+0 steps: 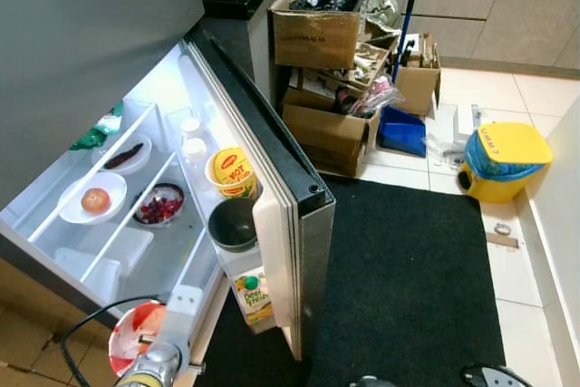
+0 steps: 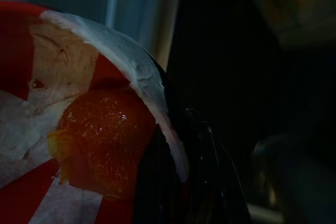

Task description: Restocking fridge

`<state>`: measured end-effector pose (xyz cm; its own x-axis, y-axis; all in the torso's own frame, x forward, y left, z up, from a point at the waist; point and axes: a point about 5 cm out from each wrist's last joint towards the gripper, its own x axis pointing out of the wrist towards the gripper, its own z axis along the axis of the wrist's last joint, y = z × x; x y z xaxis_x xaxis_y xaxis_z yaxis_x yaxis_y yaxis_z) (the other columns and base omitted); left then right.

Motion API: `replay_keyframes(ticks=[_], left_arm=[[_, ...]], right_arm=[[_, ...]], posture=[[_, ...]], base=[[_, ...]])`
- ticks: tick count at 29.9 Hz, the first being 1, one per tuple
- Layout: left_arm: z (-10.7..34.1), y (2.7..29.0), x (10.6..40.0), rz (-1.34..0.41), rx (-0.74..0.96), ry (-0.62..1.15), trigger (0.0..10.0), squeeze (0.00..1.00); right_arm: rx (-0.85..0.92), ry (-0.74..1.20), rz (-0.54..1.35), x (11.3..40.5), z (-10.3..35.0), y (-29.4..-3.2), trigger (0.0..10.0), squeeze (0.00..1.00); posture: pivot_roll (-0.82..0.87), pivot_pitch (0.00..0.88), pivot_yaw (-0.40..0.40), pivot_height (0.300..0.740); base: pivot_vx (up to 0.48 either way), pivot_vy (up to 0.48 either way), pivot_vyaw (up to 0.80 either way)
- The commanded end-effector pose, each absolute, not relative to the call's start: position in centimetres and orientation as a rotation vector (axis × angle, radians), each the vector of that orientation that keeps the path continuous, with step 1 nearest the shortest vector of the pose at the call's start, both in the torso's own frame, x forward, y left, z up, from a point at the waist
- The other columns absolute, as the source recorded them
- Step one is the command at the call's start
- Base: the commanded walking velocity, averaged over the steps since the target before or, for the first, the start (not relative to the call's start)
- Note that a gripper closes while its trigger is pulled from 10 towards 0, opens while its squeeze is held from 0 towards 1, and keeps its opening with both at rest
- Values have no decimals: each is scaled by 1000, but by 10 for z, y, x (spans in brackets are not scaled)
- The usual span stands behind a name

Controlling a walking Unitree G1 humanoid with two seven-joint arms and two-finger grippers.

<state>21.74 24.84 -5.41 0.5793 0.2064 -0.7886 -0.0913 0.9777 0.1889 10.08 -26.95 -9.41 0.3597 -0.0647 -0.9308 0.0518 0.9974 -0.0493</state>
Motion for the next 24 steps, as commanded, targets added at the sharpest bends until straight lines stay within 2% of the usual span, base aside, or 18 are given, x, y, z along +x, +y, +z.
replay_keyframes(ticks=[1, 4, 8, 9, 14, 18, 22, 24], left_arm=[[-34, 255, 242, 209, 88, 801, 10000, 0], [-15, 238, 272, 136, 31, 671, 10000, 0], [-2, 223, 290, 76, 27, 606, 10000, 0], [7, 210, 302, 26, 19, 558, 10000, 0], [17, 193, 315, -51, 47, 516, 10000, 0], [32, 167, 329, -202, 125, 463, 10000, 0], [38, 157, 333, -266, 160, 433, 10000, 0], [44, 138, 336, -365, 197, 392, 10000, 0]], right_arm=[[-9, 1208, -76, 98, -95, -268, 10000, 0], [-12, 1209, -75, 97, -95, -268, 10000, 0], [-13, 1208, -76, 98, -95, -269, 10000, 0], [-15, 1208, -76, 98, -95, -269, 10000, 0], [-16, 1209, -76, 97, -95, -269, 10000, 0], [-18, 1212, -76, 96, -95, -269, 10000, 0], [-18, 1213, -76, 96, -95, -270, 10000, 0], [-17, 1213, -77, 96, -95, -269, 10000, 0]], posture=[[-44, 65, 18, 740], [-44, 65, 18, 740], [-46, 63, 16, 740], [-48, 63, 17, 740], [-48, 63, 17, 740], [-52, 64, 15, 740], [-51, 64, 17, 740], [-51, 64, 17, 740]], base=[[0, 0, 0], [0, 0, 0], [0, 0, 0], [0, 0, 0], [0, 0, 0], [0, 0, 0], [0, 0, 0], [0, 0, 0]])
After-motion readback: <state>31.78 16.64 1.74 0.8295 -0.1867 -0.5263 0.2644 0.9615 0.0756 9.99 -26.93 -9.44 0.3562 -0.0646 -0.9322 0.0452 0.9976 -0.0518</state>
